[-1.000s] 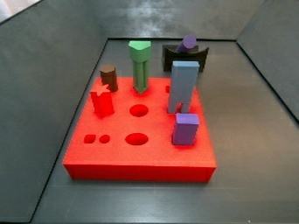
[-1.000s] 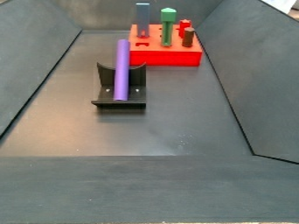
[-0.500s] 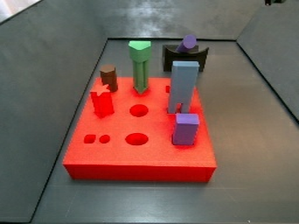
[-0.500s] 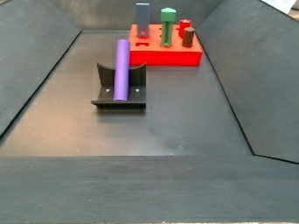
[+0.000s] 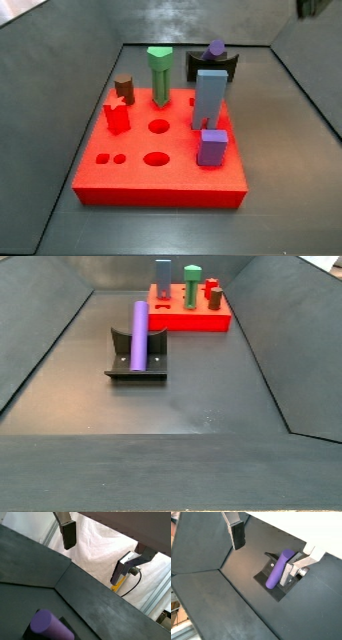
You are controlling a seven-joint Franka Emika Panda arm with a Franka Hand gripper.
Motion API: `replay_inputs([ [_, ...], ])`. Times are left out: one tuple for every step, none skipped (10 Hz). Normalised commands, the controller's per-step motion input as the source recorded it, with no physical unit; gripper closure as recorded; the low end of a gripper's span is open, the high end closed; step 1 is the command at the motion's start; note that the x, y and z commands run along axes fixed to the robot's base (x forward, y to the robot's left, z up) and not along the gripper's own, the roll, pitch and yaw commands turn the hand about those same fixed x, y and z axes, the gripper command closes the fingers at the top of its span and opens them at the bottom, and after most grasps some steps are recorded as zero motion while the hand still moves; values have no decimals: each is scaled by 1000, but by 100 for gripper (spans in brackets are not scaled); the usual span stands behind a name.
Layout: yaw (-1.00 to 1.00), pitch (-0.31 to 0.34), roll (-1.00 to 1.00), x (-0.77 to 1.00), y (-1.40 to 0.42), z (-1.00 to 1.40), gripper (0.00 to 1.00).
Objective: Pick up the round object. Move up. Place the round object on the fixture. Regrasp the round object. Move to above the board. Insert the round object.
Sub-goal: Regrasp the round object.
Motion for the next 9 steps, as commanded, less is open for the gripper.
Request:
replay_inputs([
  [71,-77,86,47,41,-1000,0],
  [55,-93,70,53,40,-1000,0],
  [27,-100,65,57,38,-1000,0],
  [10,-102,66,60,35,-1000,0],
  [-9,-99,65,64,32,-1000,0],
  [-23,-87,65,67,31,-1000,0],
  [-32,-76,63,73,28,-1000,0],
  [-38,-56,58,72,21,-827,0],
  [-38,-37,59,66,11,-653,0],
])
